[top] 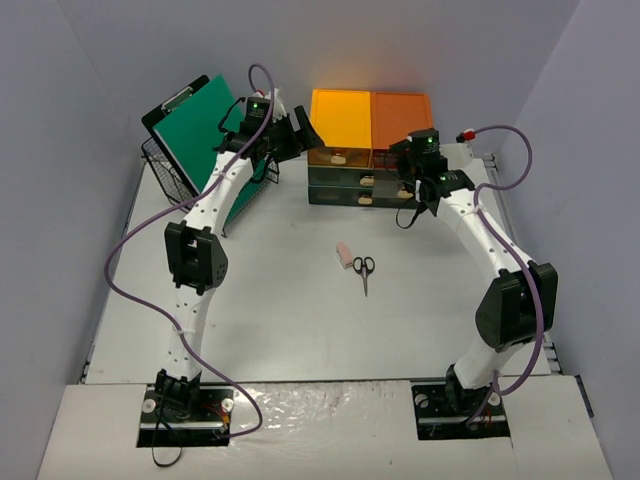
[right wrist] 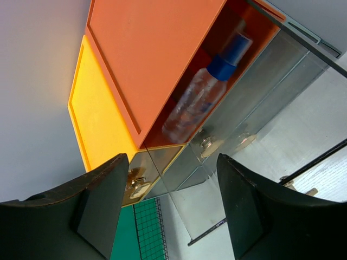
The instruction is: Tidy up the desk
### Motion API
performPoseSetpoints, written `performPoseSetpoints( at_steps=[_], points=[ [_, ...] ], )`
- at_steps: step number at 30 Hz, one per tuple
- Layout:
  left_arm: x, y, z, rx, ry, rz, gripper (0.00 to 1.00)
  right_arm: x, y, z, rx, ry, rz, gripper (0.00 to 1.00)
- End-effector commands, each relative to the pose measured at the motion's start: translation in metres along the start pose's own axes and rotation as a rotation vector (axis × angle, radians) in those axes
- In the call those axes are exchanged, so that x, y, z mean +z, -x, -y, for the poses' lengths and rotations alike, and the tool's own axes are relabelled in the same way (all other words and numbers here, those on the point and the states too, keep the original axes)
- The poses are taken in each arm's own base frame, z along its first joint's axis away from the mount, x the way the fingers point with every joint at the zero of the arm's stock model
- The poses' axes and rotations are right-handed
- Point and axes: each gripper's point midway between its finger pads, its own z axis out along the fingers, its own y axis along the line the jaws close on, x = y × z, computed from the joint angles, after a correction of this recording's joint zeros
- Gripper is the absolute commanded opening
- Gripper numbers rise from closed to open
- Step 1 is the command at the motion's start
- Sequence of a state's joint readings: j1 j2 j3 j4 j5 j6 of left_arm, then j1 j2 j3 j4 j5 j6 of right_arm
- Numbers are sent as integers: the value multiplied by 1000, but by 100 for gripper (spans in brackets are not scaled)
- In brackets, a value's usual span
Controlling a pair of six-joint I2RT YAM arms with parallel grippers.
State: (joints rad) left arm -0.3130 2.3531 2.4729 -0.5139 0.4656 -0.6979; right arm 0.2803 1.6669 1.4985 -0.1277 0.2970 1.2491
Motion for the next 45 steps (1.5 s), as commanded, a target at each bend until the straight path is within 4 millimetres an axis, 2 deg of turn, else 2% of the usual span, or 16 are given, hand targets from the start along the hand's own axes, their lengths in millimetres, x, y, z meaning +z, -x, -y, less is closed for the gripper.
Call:
performPoseSetpoints(
  at_steps=[1, 4, 8, 12, 17, 19, 21, 23, 24, 27, 30, 35, 37, 45],
  points=[
    [-30, 36, 38, 60, -68, 110, 80, -22, 27, -41, 22, 112, 49, 64],
    [-29, 35, 35, 58, -60, 104, 80, -28, 31, -49, 10, 135, 52, 65],
    [-28, 33, 32, 58, -47, 102, 80, -47, 44, -71, -25, 200, 65, 70],
    [-25, 30, 27, 50, -31, 94, 80, -71, 57, -82, -39, 247, 84, 72],
    [-26, 33, 28, 51, -29, 106, 80, -89, 61, -67, -79, 249, 88, 72],
    [-30, 38, 38, 66, -64, 120, 79, -97, 60, -60, -114, 254, 83, 72],
    [-30, 42, 47, 83, -113, 151, 79, -96, 56, -44, -152, 230, 78, 72],
    [-42, 54, 61, 88, -148, 195, 79, -99, 55, -34, -169, 217, 80, 72],
    [-45, 58, 62, 85, -145, 205, 80, -97, 52, -24, -180, 202, 73, 72],
    [-42, 63, 63, 71, -144, 212, 80, -97, 45, -14, -198, 195, 48, 73],
    [-34, 61, 55, 57, -127, 204, 80, -96, 39, -2, -221, 179, 33, 72],
    [-29, 64, 56, 44, -141, 233, 80, -91, 29, 20, -261, 139, 11, 72],
    [-25, 65, 52, 35, -123, 237, 80, -88, 25, 28, -272, 125, 1, 72],
    [-4, 52, -1, -26, 83, 225, 80, -81, 17, 43, -323, 95, -18, 72]
  ],
)
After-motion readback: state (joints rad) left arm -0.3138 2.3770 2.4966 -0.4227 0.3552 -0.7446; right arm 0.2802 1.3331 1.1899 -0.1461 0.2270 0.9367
